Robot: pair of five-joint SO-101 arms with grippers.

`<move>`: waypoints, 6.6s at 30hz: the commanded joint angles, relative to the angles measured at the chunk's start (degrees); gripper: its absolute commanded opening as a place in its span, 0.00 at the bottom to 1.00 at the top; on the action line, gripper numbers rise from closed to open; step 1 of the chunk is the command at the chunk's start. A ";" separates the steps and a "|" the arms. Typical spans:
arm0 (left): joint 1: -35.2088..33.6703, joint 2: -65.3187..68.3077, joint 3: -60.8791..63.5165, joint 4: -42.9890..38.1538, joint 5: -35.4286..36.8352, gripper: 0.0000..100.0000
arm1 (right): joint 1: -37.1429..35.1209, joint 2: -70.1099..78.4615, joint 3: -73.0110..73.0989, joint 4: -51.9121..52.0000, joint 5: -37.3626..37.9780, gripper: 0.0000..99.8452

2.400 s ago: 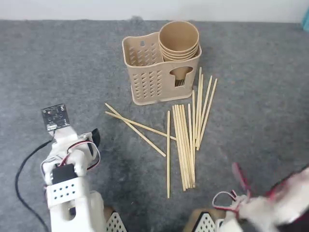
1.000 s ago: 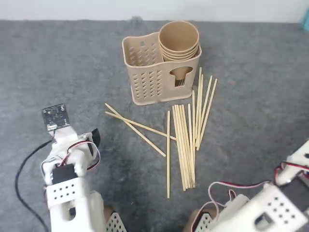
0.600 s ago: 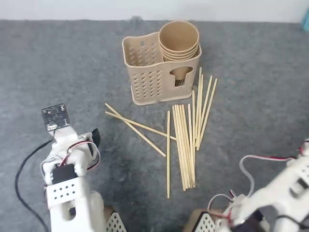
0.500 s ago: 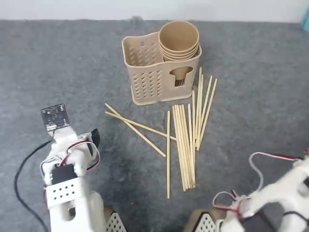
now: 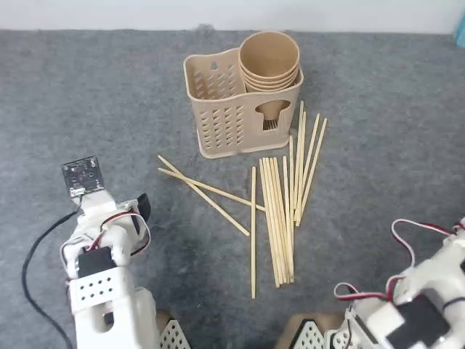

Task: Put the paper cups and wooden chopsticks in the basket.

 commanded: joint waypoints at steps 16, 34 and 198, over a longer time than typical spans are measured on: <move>0.18 -1.05 -0.13 -1.14 -0.62 0.25 | -3.03 33.80 -37.63 -1.63 -4.04 0.19; 0.26 -1.05 -0.13 -1.23 -0.62 0.25 | -9.36 44.53 -48.53 -1.63 -4.04 0.03; 2.02 -1.05 -0.04 -1.23 -0.79 0.25 | -11.91 51.91 -37.63 -44.44 -16.53 0.27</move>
